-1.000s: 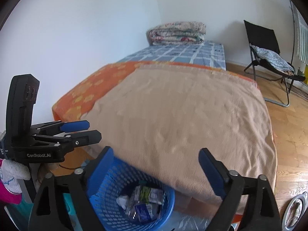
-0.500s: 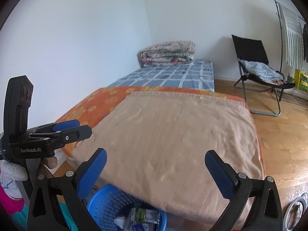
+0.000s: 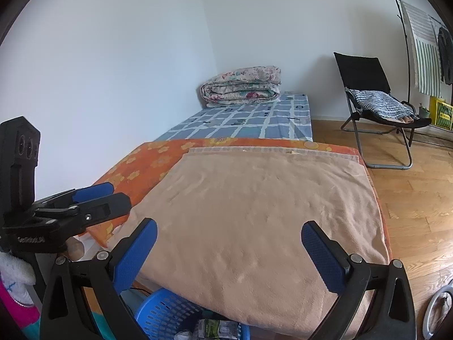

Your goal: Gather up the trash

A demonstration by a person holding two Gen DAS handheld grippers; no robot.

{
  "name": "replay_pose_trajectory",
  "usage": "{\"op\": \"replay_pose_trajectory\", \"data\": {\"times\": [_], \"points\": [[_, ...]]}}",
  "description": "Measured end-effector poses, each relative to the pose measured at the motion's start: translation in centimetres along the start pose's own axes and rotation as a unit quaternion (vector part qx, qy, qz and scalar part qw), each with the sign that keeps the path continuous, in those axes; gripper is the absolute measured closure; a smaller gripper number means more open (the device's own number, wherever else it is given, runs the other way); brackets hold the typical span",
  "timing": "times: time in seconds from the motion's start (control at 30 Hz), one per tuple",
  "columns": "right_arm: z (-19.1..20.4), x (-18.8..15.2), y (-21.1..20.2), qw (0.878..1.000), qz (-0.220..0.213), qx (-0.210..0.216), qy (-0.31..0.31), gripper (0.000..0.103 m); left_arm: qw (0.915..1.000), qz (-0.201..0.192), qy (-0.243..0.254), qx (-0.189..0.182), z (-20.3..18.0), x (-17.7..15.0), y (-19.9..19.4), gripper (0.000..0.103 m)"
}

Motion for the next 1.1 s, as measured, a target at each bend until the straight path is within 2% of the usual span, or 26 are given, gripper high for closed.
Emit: {"op": "replay_pose_trajectory", "data": {"times": [0.1, 0.3, 0.67, 1.1], "points": [[-0.1, 0.1, 0.1, 1.000, 0.000, 0.000, 0.003, 0.000, 0.9999, -0.007, 0.006, 0.012, 0.0, 0.1, -0.1, 0.005], [-0.3, 0.1, 0.5, 1.000, 0.004, 0.002, 0.008, 0.000, 0.9998, 0.010, -0.003, 0.018, 0.5, -0.4, 0.5, 0.004], [-0.3, -0.1, 0.5, 1.000, 0.006, -0.002, 0.010, 0.000, 0.9989, 0.005, -0.007, 0.046, 1.2, -0.5, 0.2, 0.004], [-0.3, -0.2, 0.5, 1.000, 0.007, -0.002, 0.009, 0.000, 0.9981, 0.000, -0.014, 0.060, 1.7, -0.6, 0.4, 0.001]]}}
Point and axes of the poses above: each gripper's, at about its wrist camera, not at the fingertips, and y roughly the way its jaws point, z to its left, x to its top, the point moved 4 cm from there along y, roughly the way its jaws point, and after that the axes turned 4 degrees about x, right-handed, at the moved point
